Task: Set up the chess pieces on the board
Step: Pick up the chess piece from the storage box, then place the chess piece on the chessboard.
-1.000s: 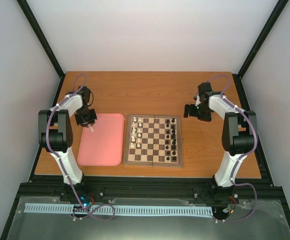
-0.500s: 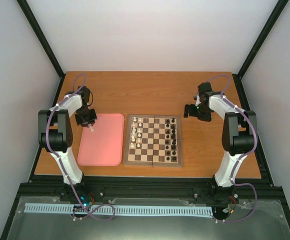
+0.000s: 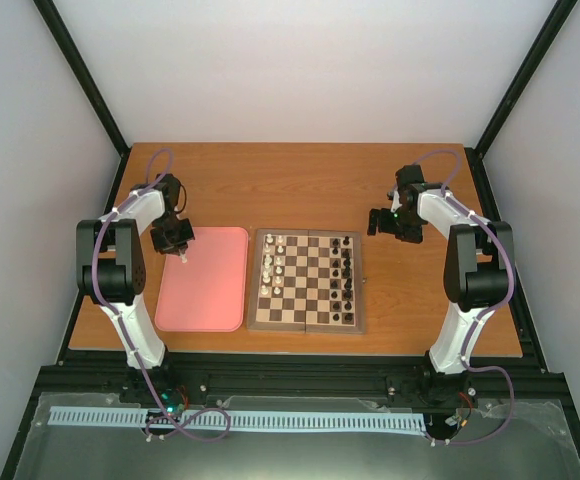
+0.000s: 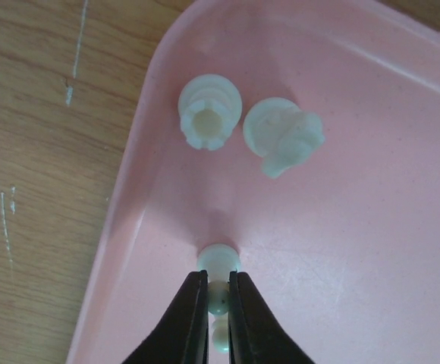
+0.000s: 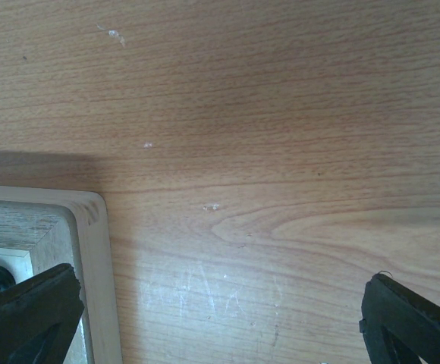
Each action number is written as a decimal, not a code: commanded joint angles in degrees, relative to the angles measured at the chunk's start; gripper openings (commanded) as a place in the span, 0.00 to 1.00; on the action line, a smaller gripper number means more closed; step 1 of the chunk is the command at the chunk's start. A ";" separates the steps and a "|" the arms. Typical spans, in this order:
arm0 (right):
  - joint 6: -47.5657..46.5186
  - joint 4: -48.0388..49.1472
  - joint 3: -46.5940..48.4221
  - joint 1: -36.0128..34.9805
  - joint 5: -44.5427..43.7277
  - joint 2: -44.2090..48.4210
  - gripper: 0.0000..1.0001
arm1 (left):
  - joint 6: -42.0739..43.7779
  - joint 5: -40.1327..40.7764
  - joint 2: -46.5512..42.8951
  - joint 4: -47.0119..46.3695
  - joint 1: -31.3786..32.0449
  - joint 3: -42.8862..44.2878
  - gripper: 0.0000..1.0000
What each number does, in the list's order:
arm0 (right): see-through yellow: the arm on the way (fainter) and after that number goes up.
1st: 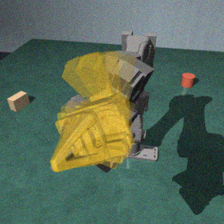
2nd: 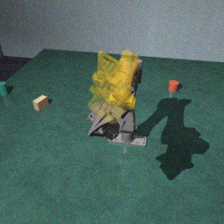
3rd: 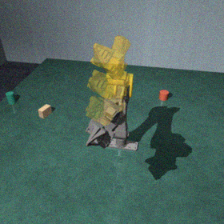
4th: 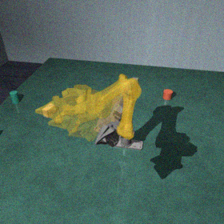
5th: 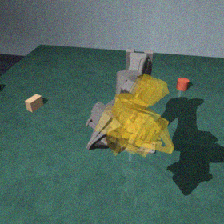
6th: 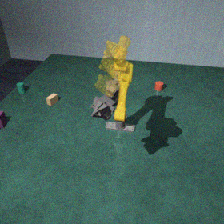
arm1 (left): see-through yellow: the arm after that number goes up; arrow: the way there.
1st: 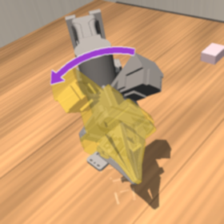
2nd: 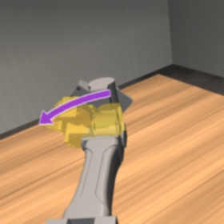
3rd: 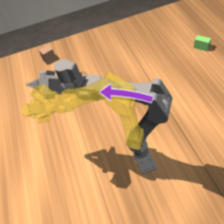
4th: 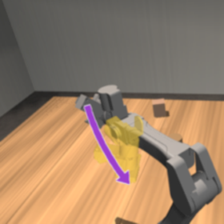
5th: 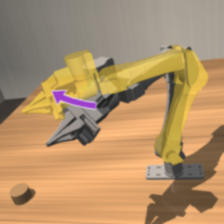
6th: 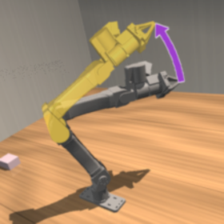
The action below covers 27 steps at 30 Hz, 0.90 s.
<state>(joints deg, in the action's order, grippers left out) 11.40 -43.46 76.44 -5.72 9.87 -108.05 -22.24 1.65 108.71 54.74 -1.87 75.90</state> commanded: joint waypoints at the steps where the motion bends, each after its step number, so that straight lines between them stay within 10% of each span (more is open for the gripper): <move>1: -0.33 0.31 -0.26 0.49 -0.51 0.48 1.00 | 0.19 0.05 0.63 -0.92 -0.42 0.63 0.01; 18: -0.26 0.05 0.76 0.48 -0.35 -0.08 1.00 | -0.17 -5.87 -11.17 10.62 1.75 4.81 0.01; 27: -0.06 0.11 1.15 0.50 -0.17 -0.05 1.00 | -3.05 -11.75 -17.42 17.15 22.47 5.39 0.01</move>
<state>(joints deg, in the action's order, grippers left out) 11.40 -43.48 76.44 -5.72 9.87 -108.05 -23.29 -5.78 92.09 67.07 11.49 79.15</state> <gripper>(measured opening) 0.997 0.041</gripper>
